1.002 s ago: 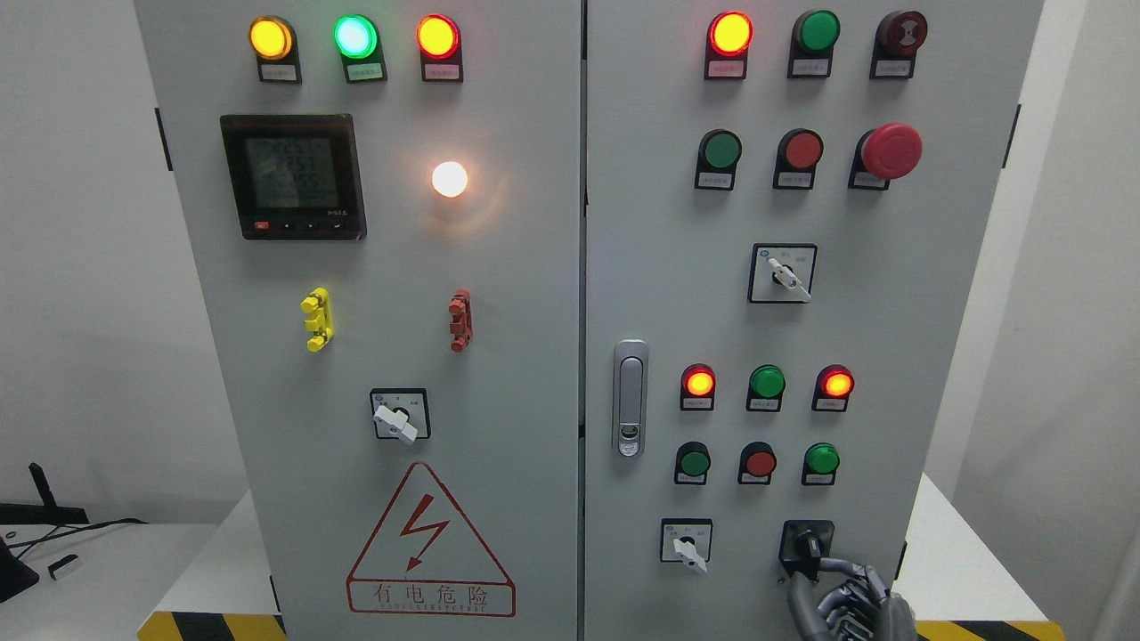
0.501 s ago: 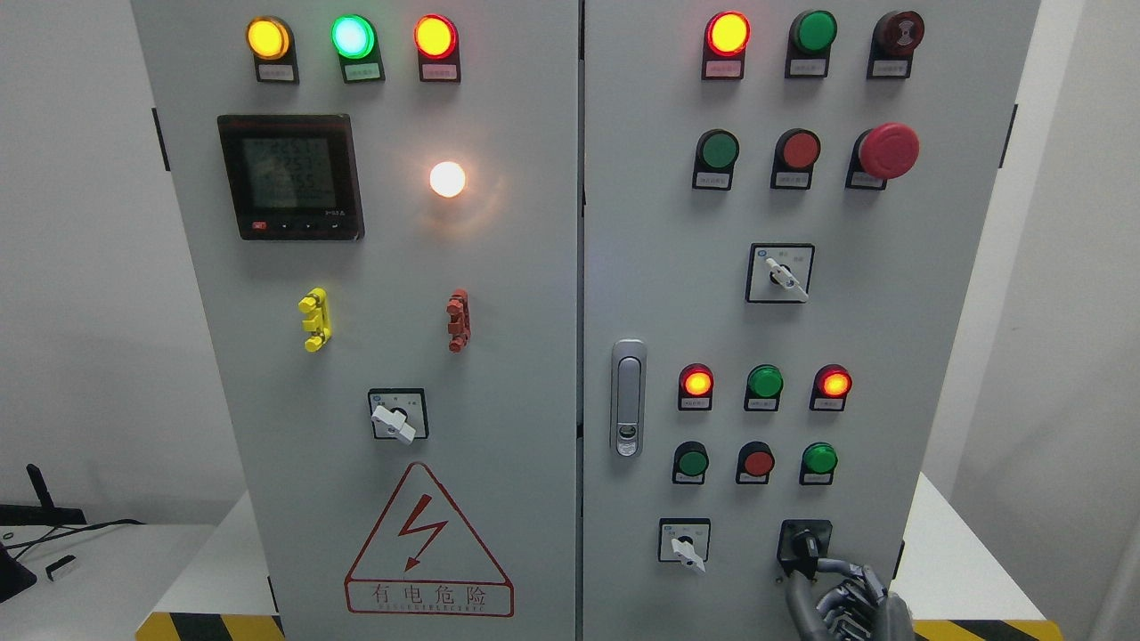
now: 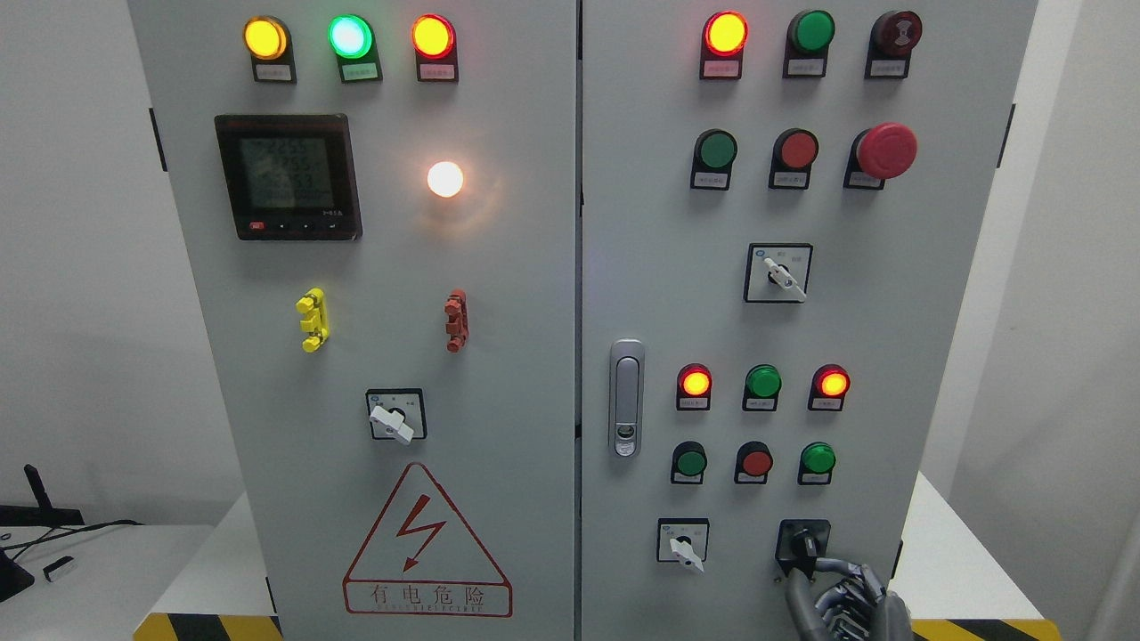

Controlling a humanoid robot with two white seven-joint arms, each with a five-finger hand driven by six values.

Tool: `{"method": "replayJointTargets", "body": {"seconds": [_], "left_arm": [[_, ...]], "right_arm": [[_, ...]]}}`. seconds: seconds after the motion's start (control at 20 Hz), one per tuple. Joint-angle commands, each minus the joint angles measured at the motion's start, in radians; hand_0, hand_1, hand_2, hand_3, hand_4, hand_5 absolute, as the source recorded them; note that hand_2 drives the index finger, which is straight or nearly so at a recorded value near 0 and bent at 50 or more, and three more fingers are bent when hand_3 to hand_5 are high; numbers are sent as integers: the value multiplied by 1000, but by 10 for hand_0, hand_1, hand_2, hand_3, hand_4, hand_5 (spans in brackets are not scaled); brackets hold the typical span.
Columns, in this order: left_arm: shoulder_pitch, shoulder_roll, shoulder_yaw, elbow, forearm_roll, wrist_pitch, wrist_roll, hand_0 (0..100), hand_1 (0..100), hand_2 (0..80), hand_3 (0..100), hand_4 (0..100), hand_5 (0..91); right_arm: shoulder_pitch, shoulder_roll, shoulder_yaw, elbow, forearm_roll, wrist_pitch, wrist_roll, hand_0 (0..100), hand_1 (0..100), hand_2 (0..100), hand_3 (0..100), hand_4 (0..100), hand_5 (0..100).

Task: Trip black knob to open circuit
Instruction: 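Close the right hand's fingers around the black rotary knob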

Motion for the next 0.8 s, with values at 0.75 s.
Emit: {"method": "replayJointTargets", "body": {"seconds": [0.75], "left_arm": [[0, -1, 0, 0, 5, 0, 0, 120, 389, 0, 0, 0, 0]], "right_arm": [[-8, 8, 3, 6, -2, 9, 5, 389, 738, 487, 861, 913, 1000]]}}
